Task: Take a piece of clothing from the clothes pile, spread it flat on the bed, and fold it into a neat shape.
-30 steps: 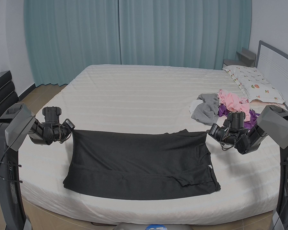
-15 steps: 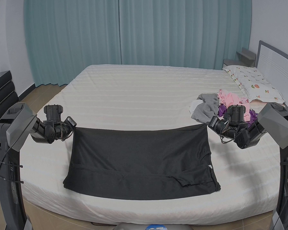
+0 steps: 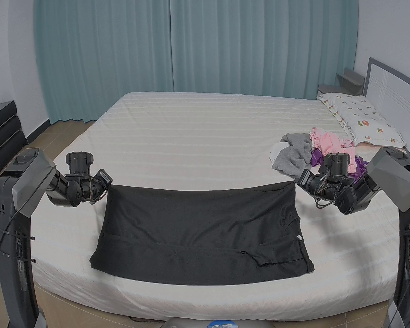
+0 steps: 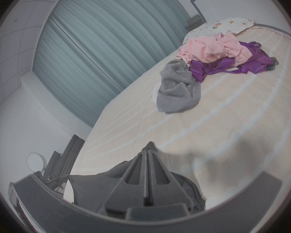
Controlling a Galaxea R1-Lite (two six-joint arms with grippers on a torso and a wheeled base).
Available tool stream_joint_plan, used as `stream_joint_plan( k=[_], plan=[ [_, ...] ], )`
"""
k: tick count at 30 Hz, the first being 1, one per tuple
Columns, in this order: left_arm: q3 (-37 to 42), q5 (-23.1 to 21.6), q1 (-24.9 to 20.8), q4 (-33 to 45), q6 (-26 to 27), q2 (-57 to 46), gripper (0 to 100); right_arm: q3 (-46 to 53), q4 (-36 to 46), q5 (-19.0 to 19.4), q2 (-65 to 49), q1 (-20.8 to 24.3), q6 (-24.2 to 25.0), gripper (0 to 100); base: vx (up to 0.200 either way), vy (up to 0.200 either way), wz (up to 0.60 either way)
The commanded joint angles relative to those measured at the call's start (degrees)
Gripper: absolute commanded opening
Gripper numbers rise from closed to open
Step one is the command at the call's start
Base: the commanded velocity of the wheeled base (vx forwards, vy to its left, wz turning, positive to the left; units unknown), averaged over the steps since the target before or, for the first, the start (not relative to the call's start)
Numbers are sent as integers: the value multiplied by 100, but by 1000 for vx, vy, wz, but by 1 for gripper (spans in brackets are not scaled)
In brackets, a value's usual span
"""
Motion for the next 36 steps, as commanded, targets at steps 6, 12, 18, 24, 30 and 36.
stream_joint_plan(
  k=[6,12,18,24,30,36],
  plan=[
    [852,-8,98,-9,375,-566,0,767,-22,76,-465,-11,-24,0,0,0,0],
    [1318,-17,204,-9,419,-883,0,1417,-75,269,-834,-11,-41,0,0,0,0],
    [1950,-131,274,-18,692,-1173,0,1980,-216,296,-1045,-38,-85,0,0,0,0],
    [2495,-219,283,-45,859,-1366,0,2498,-260,436,-1212,-82,-121,0,0,0,0],
    [2952,-228,283,-203,991,-1366,0,3043,-725,445,-1151,-117,-173,0,0,0,0],
    [3269,-219,274,-238,1184,-1331,0,3307,-752,507,-1098,-117,-270,0,0,0,0]
  ],
)
